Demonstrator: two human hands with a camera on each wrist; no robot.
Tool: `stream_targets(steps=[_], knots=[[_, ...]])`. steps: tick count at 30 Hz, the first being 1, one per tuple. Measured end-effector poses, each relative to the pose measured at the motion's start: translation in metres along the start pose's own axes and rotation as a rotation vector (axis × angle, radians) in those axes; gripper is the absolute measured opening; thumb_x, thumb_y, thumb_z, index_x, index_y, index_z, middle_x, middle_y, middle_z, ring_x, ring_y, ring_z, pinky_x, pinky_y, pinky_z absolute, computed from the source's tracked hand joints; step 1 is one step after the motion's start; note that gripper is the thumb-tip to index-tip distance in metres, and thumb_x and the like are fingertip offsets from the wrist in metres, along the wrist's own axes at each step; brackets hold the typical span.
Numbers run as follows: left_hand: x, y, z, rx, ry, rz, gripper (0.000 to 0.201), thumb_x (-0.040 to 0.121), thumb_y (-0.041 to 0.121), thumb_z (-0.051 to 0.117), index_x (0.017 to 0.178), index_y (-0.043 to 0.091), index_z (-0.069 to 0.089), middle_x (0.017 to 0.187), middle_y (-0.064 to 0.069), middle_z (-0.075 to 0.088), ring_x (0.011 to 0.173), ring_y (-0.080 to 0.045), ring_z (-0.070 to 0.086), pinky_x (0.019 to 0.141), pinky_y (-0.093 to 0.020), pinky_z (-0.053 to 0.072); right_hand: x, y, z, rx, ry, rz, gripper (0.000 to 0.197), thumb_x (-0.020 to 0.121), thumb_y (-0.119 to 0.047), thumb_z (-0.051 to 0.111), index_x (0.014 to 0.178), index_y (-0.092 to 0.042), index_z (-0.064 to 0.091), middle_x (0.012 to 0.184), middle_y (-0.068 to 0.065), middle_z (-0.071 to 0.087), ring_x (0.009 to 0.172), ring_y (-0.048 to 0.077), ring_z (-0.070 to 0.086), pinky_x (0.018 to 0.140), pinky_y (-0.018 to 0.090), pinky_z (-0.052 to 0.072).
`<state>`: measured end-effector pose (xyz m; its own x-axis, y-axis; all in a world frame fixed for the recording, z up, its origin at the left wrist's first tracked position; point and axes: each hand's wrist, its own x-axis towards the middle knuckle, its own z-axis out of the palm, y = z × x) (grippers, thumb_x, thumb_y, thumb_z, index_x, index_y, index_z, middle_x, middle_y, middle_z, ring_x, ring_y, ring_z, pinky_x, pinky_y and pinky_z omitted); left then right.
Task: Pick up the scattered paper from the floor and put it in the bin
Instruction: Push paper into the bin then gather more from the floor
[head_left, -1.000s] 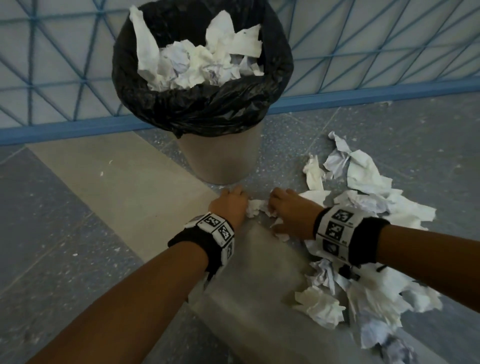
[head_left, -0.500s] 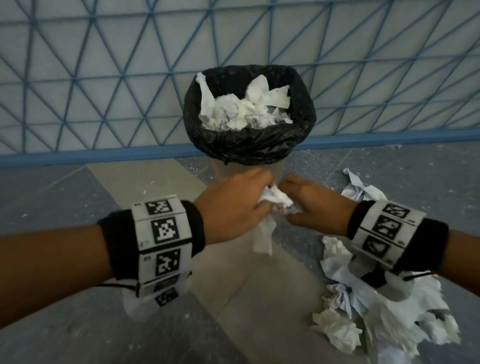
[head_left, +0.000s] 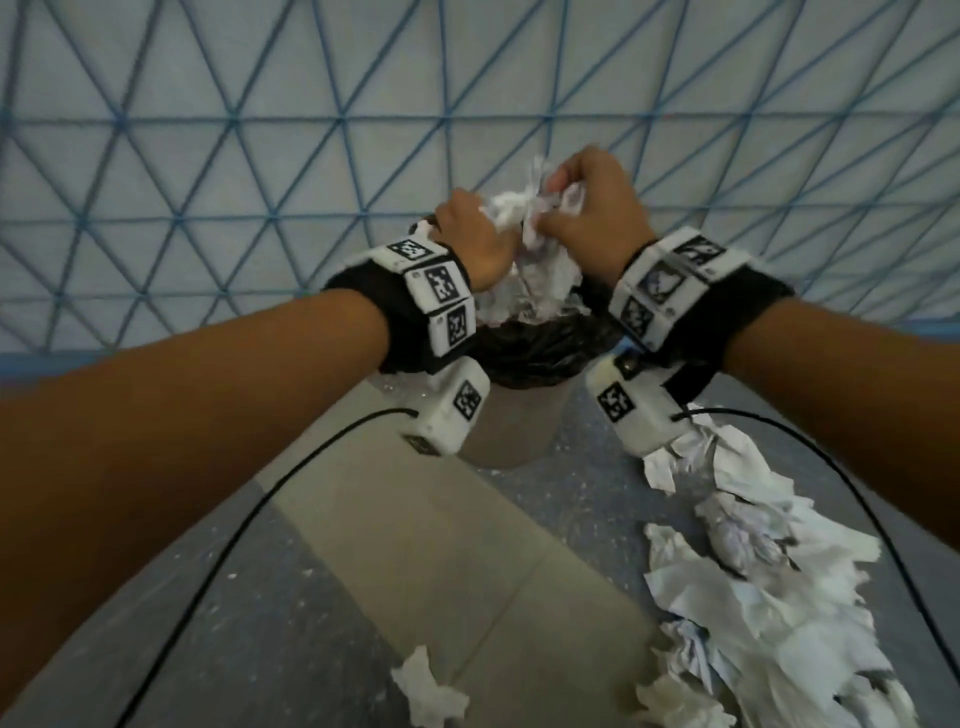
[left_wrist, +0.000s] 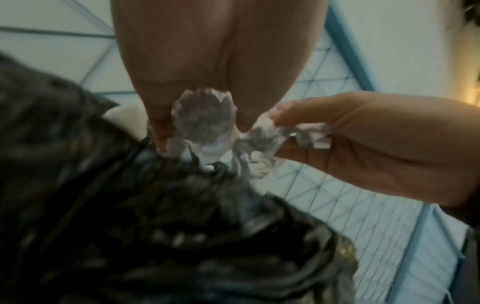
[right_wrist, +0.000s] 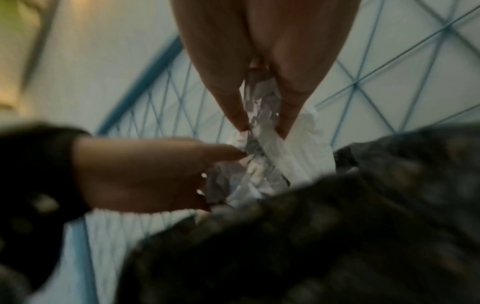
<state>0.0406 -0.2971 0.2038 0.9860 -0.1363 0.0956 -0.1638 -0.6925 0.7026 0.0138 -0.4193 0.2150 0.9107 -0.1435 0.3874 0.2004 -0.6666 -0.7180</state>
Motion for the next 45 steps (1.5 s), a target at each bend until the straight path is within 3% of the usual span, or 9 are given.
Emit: stream_targets(steps=[6,9,20,23,25,29,34,40,45], knots=[[-0.001,-0.012,0.003,0.605,-0.334,0.105,0.058,0.095,0.030,0.039,0.146,0.008,0.021,0.158,-0.014,0.002,0.146,-0.031,0.006,0.120,-0.042,0.008,0.004,0.018,0.018,-0.529,-0.447,0.086,0.043,0.081,-0.028,0.053,0.116,-0.004,0.057,0.135,0.022,0.044,0.127,0.035,0.042,0.109,0.041,0.034],[0.001,-0.019,-0.010,0.761,-0.365,0.171,0.049,0.096,0.024,0.041,0.140,0.003,0.033,0.157,-0.017,0.009,0.144,-0.032,0.015,0.116,-0.043,0.018,0.008,0.013,0.004,-0.593,-0.529,0.060,0.040,0.087,-0.020,0.050,0.127,-0.014,0.053,0.150,0.013,0.027,0.139,0.033,0.024,0.118,0.043,0.020],[0.018,-0.032,0.012,0.877,-0.517,0.202,0.033,0.093,0.016,0.052,0.122,0.000,0.055,0.130,-0.018,0.057,0.120,-0.030,0.054,0.090,-0.029,0.043,-0.003,0.011,0.038,-0.777,-0.796,-0.044,0.028,0.090,-0.010,0.051,0.116,-0.005,0.061,0.119,0.019,0.063,0.110,0.036,0.059,0.089,0.036,0.048],[0.022,-0.026,0.001,0.825,-0.475,0.264,0.031,0.088,0.026,0.060,0.112,0.006,0.063,0.119,-0.013,0.064,0.100,-0.026,0.060,0.073,-0.026,0.035,0.008,0.006,0.026,-0.745,-0.838,-0.023,0.036,0.085,-0.008,0.060,0.121,-0.010,0.059,0.114,0.009,0.061,0.103,0.027,0.058,0.075,0.012,0.046],[0.024,-0.018,-0.012,0.750,-0.444,0.295,0.035,0.086,0.030,0.060,0.110,0.006,0.064,0.118,-0.015,0.064,0.094,-0.026,0.057,0.074,-0.028,0.036,0.011,-0.004,0.015,-0.673,-0.811,-0.027,0.047,0.082,-0.002,0.063,0.127,-0.013,0.054,0.115,0.006,0.053,0.103,0.021,0.051,0.067,0.000,0.040],[0.009,-0.016,-0.033,0.507,-0.318,0.279,0.053,0.089,0.015,0.050,0.141,0.019,0.039,0.145,-0.010,0.044,0.131,-0.028,0.044,0.105,-0.031,0.036,0.005,-0.011,-0.007,-0.556,-0.558,-0.057,0.052,0.085,-0.003,0.052,0.134,-0.019,0.047,0.139,0.009,0.049,0.122,0.025,0.048,0.089,0.027,0.037],[-0.065,-0.048,-0.034,0.177,0.051,0.598,0.046,0.069,0.002,0.040,0.111,0.007,0.058,0.116,-0.019,0.055,0.112,-0.027,0.047,0.089,-0.009,0.028,-0.024,0.020,-0.018,-0.181,-0.088,-0.027,0.038,0.077,0.005,0.042,0.104,-0.012,0.062,0.111,0.006,0.061,0.090,0.013,0.051,0.075,0.013,0.042],[-0.187,-0.125,0.021,0.611,-0.684,1.043,0.030,0.064,0.009,0.060,0.090,0.023,0.054,0.102,-0.003,0.062,0.085,-0.018,0.052,0.067,-0.025,0.042,-0.099,0.082,-0.029,-0.072,0.113,-0.008,0.025,0.068,0.007,0.035,0.080,-0.011,0.046,0.075,0.004,0.045,0.068,0.013,0.039,0.060,0.016,0.030],[-0.231,-0.174,0.062,0.737,-1.166,0.548,0.045,0.087,0.030,0.054,0.130,0.028,0.039,0.139,-0.003,0.030,0.122,-0.025,0.033,0.098,-0.040,0.041,-0.197,0.116,-0.019,-0.326,-0.772,0.117,0.034,0.081,0.008,0.046,0.067,-0.023,0.041,0.080,0.006,0.049,0.079,0.017,0.045,0.069,0.022,0.027]])
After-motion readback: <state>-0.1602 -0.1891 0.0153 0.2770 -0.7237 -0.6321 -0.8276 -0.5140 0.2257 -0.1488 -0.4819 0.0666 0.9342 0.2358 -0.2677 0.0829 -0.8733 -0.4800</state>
